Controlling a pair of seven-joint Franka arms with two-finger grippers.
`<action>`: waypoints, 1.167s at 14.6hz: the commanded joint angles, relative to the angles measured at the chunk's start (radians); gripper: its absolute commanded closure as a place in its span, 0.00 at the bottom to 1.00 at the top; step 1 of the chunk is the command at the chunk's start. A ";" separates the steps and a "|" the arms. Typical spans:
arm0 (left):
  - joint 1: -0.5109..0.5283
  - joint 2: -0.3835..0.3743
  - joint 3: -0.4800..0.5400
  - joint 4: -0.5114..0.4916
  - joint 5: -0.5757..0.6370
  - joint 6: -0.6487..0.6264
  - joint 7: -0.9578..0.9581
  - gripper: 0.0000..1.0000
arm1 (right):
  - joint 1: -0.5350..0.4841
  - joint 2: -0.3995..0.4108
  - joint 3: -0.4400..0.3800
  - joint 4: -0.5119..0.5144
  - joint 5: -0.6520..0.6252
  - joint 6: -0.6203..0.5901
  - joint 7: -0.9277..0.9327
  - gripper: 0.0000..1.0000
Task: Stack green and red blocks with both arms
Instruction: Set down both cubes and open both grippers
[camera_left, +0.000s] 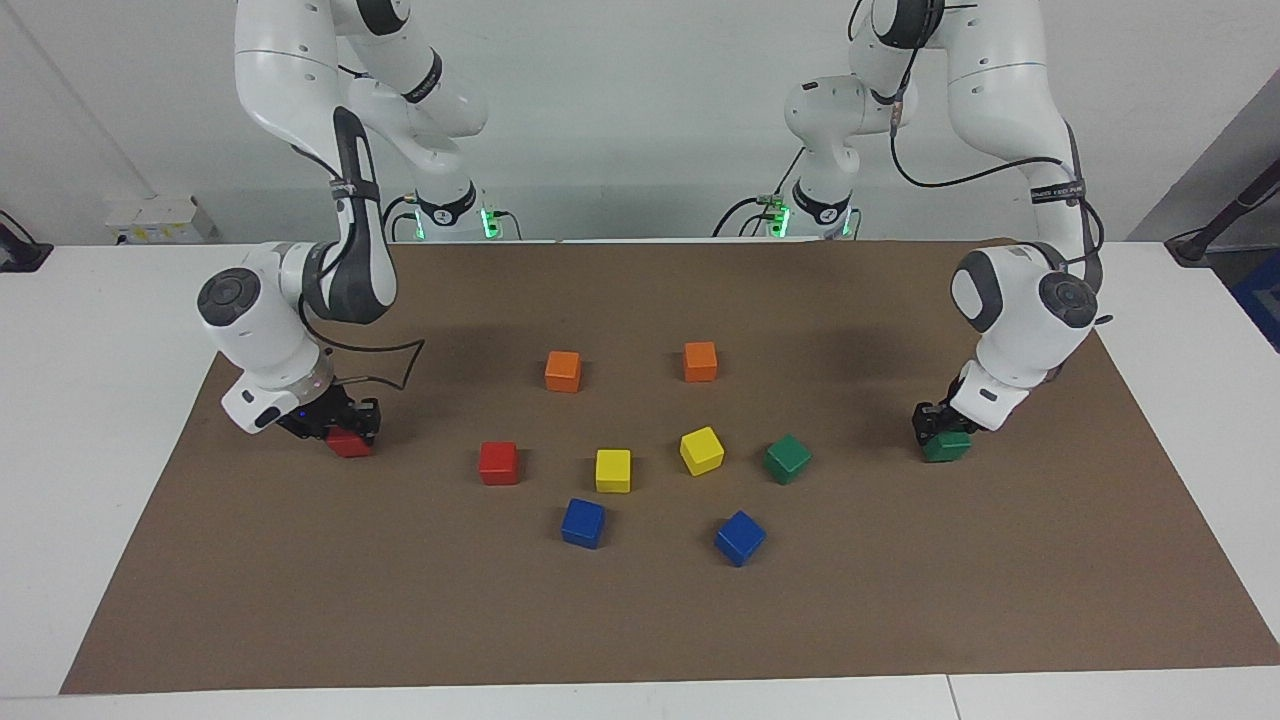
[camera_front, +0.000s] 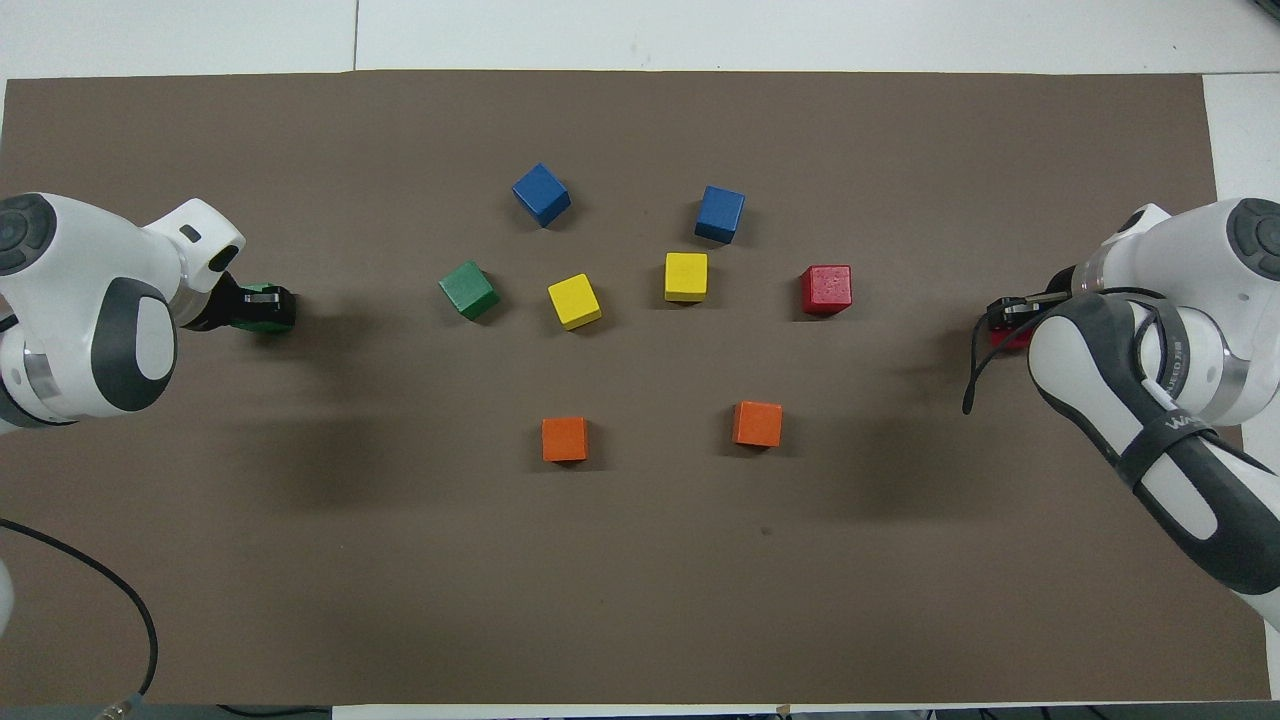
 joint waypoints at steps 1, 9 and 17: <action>0.006 0.010 -0.008 0.008 -0.012 0.002 -0.024 1.00 | -0.025 0.016 0.013 0.003 -0.002 0.027 -0.039 1.00; -0.002 0.008 -0.007 0.069 -0.012 -0.045 -0.055 0.00 | 0.004 0.004 0.016 0.005 0.004 0.006 -0.003 0.00; -0.271 0.100 0.001 0.327 0.007 -0.252 -0.655 0.00 | 0.199 0.012 0.017 0.403 -0.011 -0.420 0.202 0.00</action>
